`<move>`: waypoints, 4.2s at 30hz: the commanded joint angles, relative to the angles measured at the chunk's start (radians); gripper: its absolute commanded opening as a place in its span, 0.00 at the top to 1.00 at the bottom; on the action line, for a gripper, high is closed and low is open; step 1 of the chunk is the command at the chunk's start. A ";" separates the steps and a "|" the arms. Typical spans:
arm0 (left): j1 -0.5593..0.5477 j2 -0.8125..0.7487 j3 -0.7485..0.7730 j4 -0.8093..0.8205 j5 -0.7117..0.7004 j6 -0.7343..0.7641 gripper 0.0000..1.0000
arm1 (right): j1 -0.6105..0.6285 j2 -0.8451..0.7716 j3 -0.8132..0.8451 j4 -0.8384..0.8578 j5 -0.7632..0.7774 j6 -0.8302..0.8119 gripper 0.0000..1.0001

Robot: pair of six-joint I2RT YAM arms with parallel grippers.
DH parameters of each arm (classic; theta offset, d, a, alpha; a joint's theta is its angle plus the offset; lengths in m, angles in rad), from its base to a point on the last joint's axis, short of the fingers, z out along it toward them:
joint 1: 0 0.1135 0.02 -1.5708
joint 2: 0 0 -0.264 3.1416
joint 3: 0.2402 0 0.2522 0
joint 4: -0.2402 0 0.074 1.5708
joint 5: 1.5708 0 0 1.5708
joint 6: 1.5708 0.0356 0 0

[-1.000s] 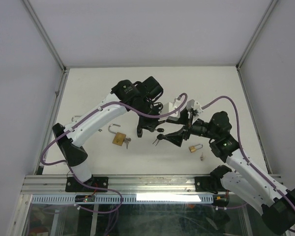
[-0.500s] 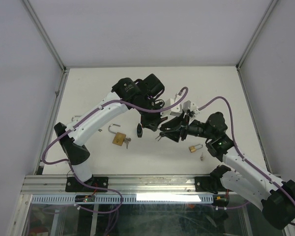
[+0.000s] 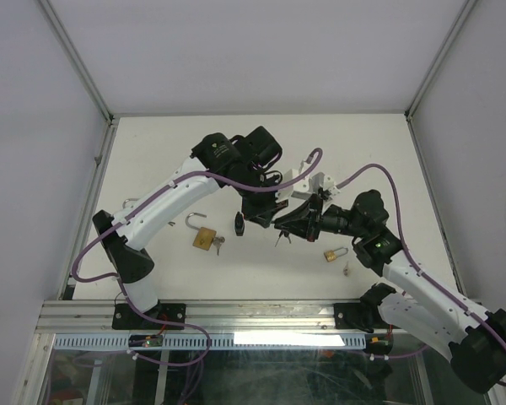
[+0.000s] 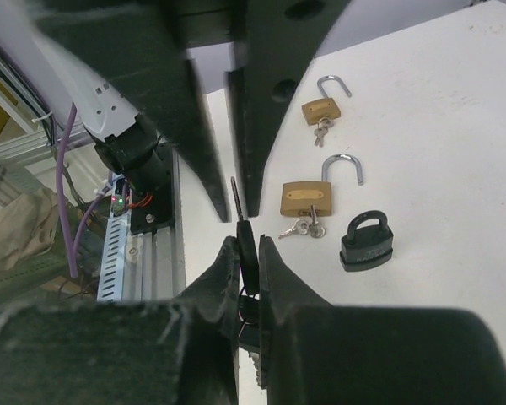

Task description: Unlock with the key

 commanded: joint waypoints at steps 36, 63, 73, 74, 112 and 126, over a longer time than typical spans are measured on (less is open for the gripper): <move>0.300 0.010 -0.695 0.645 -0.327 -0.974 0.01 | -0.022 -0.178 0.142 -0.566 0.425 -0.121 1.00; 0.270 0.087 -0.669 0.648 -0.376 -0.961 1.00 | -0.024 -0.171 0.192 -0.601 0.413 -0.142 1.00; 0.354 -0.248 -0.685 1.079 0.112 -0.831 1.00 | -0.035 -0.195 0.287 -0.635 0.304 -0.168 1.00; 0.382 -0.295 -0.699 1.183 0.220 -0.851 1.00 | -0.041 -0.196 0.311 -0.637 0.262 -0.176 1.00; 0.333 -0.275 -0.453 2.202 0.932 -1.249 1.00 | -0.070 -0.142 0.597 -0.422 0.133 0.007 1.00; 0.330 -0.273 -0.457 2.187 0.910 -1.233 1.00 | -0.070 -0.082 0.590 -0.345 0.118 0.073 1.00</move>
